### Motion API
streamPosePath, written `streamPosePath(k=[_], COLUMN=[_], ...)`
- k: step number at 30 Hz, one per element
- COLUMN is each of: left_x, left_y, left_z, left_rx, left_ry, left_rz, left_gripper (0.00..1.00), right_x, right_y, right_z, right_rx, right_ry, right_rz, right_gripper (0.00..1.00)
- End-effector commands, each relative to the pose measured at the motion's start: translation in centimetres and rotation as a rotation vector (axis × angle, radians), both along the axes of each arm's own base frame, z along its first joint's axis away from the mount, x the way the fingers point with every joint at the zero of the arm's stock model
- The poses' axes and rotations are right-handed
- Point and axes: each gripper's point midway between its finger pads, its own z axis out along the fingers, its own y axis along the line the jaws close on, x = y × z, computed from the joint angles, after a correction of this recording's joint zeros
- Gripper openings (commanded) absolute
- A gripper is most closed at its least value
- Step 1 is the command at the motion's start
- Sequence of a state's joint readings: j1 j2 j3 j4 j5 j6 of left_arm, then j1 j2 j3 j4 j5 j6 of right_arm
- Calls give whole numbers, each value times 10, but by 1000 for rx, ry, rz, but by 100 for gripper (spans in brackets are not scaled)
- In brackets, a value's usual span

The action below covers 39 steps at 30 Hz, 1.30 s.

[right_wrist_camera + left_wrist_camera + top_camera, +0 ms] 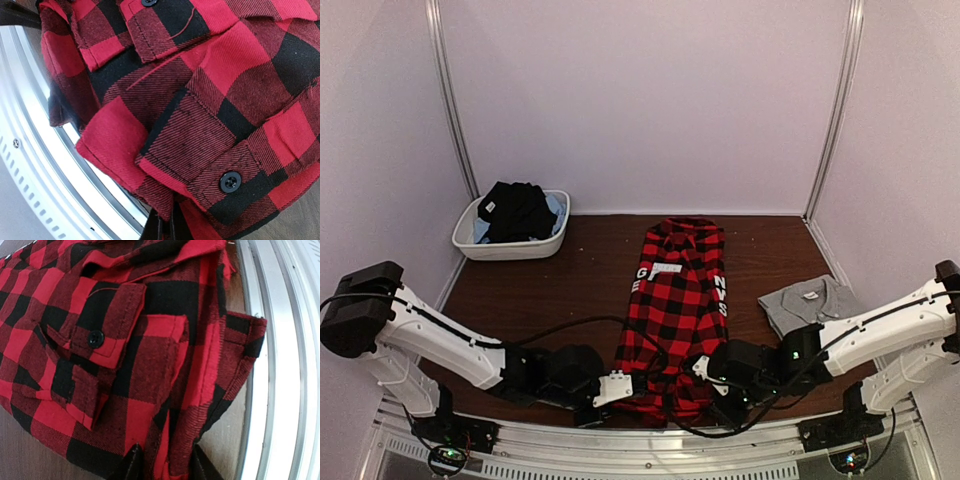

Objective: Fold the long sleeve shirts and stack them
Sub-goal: Pick up the rectangle-folded shirt from the center of the board, then fold the rectangle-folded shirt at the center of the board.

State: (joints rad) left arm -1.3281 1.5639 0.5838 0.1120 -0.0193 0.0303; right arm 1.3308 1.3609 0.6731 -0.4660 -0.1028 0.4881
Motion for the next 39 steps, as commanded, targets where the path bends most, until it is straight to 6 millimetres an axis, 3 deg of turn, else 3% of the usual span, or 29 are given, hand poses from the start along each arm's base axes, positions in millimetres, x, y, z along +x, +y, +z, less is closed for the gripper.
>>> streamPosePath(k=[1,5,7,12,18,23,31,39], left_x=[-1,-2,-13,-38,-70,-68,-2,114], left_y=[-5,-8,-10,-11,-12,-19,-25,-13], left_z=[3,9,11,16,34,65,101,115], left_rx=[-5,-9,-6,28,29,-28,-121,-162], left_ry=[10,30,81,130,243,255,278,213], left_rz=[1,6,-7,-37,-91,-102,-35,138], left_gripper=[24,7,0,0,0,0,0,0], right_x=[-4,-5,-9,-24,-48,-31,45,133], right_y=[-1,-1,-1,5,12,15,9,-7], right_z=[3,4,3,4,22,48,74,85], right_rx=[30,47,51,101,189,208,147,30], right_ry=[12,20,37,103,183,110,-5,-57], right_rz=[-11,-11,-6,22,77,67,-68,-164], right_gripper=[0,0,0,0,0,0,0,0])
